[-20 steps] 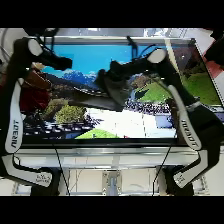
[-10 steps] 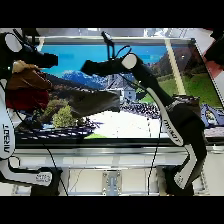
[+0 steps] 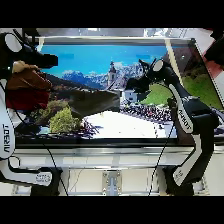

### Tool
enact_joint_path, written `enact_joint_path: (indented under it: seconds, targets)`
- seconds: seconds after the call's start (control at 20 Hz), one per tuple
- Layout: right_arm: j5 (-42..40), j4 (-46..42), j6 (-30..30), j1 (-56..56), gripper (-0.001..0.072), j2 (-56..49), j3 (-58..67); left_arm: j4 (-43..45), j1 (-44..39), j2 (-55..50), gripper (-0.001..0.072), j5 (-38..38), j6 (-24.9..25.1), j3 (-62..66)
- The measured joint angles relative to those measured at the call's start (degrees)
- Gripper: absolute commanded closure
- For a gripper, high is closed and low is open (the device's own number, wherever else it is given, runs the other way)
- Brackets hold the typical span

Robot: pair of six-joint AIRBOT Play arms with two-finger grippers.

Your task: Fold the shirts.

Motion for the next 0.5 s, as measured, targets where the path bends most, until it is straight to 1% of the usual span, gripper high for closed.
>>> enact_joint_path:
  seconds: [0.25, 0.4, 0.45, 0.5]
  targets:
    - [-4.85, 16.72, -6.67, -1.62, 0.0094, -4.72, -4.22, 0.0, 0.0, -0.35, 0.0698, -0.04, 0.0, 0.0]
    - [-6.58, 23.8, -9.05, -1.07, 0.0098, -7.52, -4.85, 0.0, 0.0, -0.37, 0.0698, -0.07, 0.0, 0.0]
    - [-6.95, 25.14, -9.49, -0.63, 0.0169, -8.17, -4.96, 0.0, 0.0, -0.35, 0.0698, -0.04, 0.0, 0.0]
    - [-7.39, 26.16, -9.81, -0.07, 0.0265, -8.66, -5.03, 0.0, 0.0, -0.37, 0.0698, -0.04, 0.0, 0.0]
